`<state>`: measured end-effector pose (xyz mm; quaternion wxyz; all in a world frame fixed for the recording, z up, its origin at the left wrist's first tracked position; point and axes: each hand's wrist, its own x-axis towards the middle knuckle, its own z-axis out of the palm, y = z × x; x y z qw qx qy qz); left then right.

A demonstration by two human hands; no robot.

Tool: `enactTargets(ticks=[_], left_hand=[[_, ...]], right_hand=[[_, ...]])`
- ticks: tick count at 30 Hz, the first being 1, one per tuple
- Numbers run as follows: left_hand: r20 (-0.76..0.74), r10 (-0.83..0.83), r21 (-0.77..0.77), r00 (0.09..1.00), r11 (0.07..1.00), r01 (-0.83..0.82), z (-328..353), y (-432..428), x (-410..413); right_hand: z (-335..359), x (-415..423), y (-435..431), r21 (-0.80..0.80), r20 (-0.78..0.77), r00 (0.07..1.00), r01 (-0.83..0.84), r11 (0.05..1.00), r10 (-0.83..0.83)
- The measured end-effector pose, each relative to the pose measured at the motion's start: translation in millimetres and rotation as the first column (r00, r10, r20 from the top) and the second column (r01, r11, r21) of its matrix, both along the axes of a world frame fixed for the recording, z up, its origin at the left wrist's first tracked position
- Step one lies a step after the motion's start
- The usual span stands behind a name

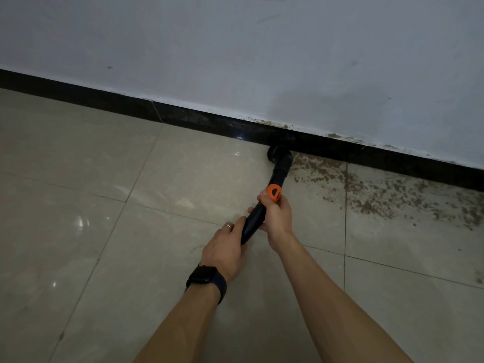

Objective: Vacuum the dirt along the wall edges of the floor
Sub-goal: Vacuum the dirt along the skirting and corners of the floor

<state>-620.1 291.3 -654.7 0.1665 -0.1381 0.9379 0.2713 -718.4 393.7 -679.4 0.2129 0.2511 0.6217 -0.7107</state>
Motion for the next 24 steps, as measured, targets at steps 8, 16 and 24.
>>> enactTargets(ticks=[8, 16, 24], left_hand=[[0.012, 0.024, 0.009, 1.000, 1.000, -0.025, -1.4, -18.5, -2.1], [0.000, 0.015, 0.031, 1.000, 0.999, -0.015, -2.2, -42.0, 4.0], [0.146, -0.129, 0.123, 0.981, 0.986, 0.111, 10.7, -43.7, 29.4]], right_hand=[[-0.5, -6.0, -23.3, -0.002, 0.020, 1.000, -0.020, 1.000, 0.020], [7.7, -3.8, -42.7, 0.020, 0.060, 0.995, -0.082, 0.996, 0.081], [-8.5, 64.1, -10.2, 0.092, 0.079, 0.997, 0.017, 0.996, -0.024]])
